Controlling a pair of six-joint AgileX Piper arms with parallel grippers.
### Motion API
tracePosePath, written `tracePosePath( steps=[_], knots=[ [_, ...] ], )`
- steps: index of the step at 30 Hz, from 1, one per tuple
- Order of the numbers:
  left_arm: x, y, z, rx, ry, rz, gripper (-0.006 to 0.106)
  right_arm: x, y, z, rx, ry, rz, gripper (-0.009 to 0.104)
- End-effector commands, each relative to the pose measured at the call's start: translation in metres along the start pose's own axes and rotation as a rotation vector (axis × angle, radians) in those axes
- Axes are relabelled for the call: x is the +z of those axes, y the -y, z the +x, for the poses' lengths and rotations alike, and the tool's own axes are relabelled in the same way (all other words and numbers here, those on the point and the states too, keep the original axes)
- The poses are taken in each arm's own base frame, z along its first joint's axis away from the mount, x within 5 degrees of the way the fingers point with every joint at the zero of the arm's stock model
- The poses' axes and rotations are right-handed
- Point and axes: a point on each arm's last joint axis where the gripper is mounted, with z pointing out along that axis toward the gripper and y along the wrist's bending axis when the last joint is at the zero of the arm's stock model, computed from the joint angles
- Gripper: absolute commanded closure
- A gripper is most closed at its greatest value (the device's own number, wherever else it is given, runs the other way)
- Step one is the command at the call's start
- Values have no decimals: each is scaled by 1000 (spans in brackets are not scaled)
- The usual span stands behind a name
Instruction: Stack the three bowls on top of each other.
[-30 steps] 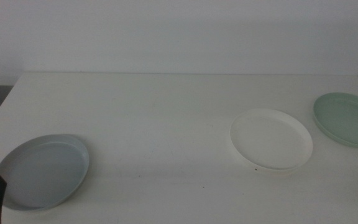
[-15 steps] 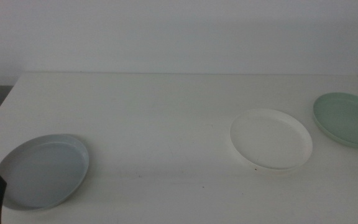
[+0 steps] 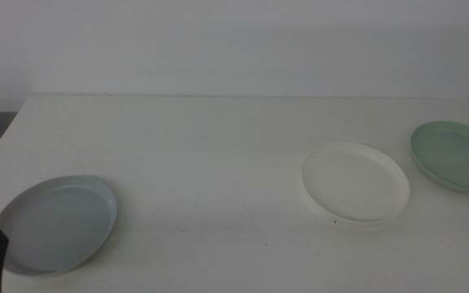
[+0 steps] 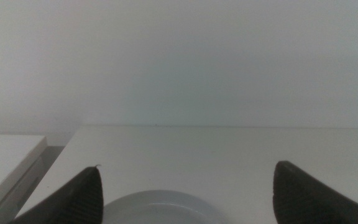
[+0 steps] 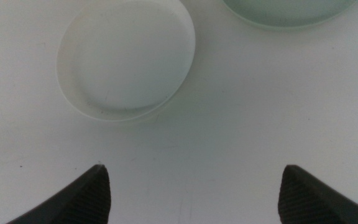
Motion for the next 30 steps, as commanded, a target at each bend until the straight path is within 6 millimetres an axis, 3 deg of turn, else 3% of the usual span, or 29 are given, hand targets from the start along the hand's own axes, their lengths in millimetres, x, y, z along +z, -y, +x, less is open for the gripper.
tracePosePath(
  steps=[1, 9, 16, 21, 30],
  knots=[
    [0, 0, -1, 1, 12, -1, 7, 2, 0, -6, -14, 18, 1, 2],
    [0, 0, -1, 1, 12, -1, 7, 30, -8, -50, -18, -67, 17, 3],
    [0, 0, -1, 1, 12, -1, 7, 85, -16, -87, -31, -208, 42, 10],
    [0, 0, -1, 1, 12, -1, 7, 135, -24, -95, -47, -307, 47, 10],
    [0, 0, -1, 1, 12, -1, 7, 219, -16, -93, -4, -387, 77, 14]
  ],
)
